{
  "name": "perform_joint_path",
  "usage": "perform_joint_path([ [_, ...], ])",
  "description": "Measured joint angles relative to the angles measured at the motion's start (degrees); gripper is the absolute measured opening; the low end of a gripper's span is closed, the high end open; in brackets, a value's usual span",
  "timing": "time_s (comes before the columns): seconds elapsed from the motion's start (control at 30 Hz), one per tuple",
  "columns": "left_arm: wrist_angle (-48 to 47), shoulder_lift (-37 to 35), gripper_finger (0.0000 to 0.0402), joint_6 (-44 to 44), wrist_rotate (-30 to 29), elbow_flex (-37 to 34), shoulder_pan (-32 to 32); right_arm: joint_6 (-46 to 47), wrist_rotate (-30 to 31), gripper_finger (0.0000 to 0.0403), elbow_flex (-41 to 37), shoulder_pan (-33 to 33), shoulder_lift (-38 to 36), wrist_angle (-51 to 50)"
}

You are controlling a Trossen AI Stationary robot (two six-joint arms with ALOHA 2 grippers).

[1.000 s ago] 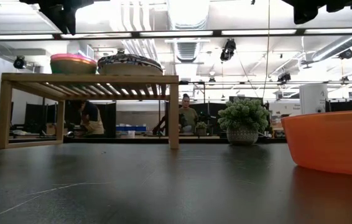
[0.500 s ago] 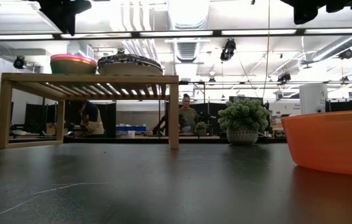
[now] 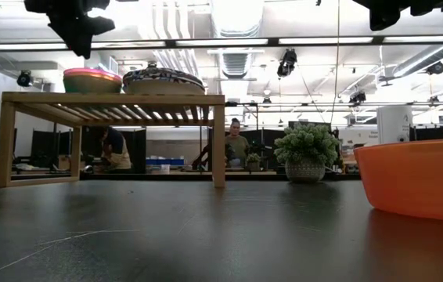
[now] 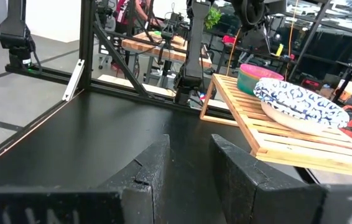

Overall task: Place and stack bowls onto a shelf
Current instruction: Stack the white bowl on top of the other white patterned bowl

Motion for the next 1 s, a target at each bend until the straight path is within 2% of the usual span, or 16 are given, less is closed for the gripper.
perform_joint_path([
  [0.2, 1.11, -0.04, 0.0088, -2.64, 8.81, 1.49, -2.35, 0.05, 0.0, 0.0105, 0.0, 0.0, 0.0, -0.02],
  [0.37, 3.23, -0.03, 0.0088, -4.17, 12.31, 1.34, -7.59, 0.11, 0.0, 0.0105, 0.0, 0.0, 0.0, -0.02],
  [0.73, 8.94, 2.99, 0.0088, -11.21, 12.33, 1.31, -22.47, 0.58, 0.02, 0.0105, 0.0, 0.0, 0.02, -0.02],
  [0.87, 14.54, 6.27, 0.0088, -11.4, 12.15, 1.31, -28.0, 1.08, 0.0, 0.0105, 0.0, 0.0, 0.02, 0.0],
  [1.0, 20.33, 11.24, 0.0088, -10.09, 9.52, 1.24, -33.63, 4.16, 0.05, 0.0105, 0.0, 0.0, 0.02, 0.02],
])
